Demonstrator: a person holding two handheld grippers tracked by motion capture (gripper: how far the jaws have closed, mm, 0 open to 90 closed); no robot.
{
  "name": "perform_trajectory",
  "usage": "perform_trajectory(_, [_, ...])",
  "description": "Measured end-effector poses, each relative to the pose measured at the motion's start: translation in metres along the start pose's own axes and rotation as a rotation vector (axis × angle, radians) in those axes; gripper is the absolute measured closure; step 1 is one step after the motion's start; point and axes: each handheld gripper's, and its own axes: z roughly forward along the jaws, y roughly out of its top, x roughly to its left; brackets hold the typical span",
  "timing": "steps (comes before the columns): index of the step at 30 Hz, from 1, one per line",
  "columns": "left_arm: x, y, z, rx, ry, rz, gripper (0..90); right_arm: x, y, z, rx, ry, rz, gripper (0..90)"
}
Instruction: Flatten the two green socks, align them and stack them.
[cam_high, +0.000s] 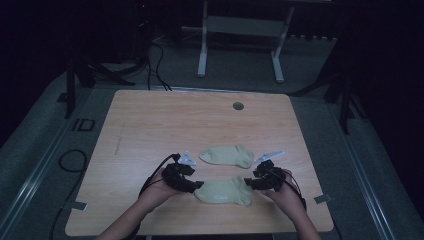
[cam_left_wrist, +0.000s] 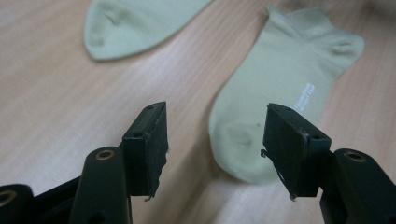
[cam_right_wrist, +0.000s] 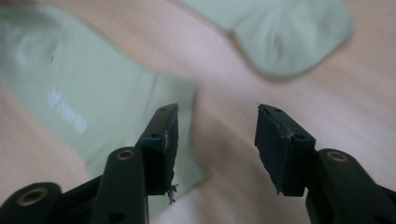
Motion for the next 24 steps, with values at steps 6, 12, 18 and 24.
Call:
perform_trajectory(6, [-0.002,-0.008,0.011,0.044,-0.001,0.002,48.1,0.016,-0.016,0.003,0.028,-0.057,-0.064,52.8])
perform_trajectory(12, [-0.003,-0.01,0.019,0.074,0.002,0.012,60.7,0.023,-0.019,0.008,0.047,-0.052,-0.081,60.6])
perform_trajectory(18, [-0.006,-0.01,0.023,0.091,-0.002,0.031,74.9,0.025,-0.019,0.01,0.051,-0.038,-0.09,77.2])
perform_trajectory(24, [-0.01,-0.007,0.023,0.083,-0.014,0.039,88.1,0.028,-0.016,0.01,0.077,-0.054,-0.089,82.6])
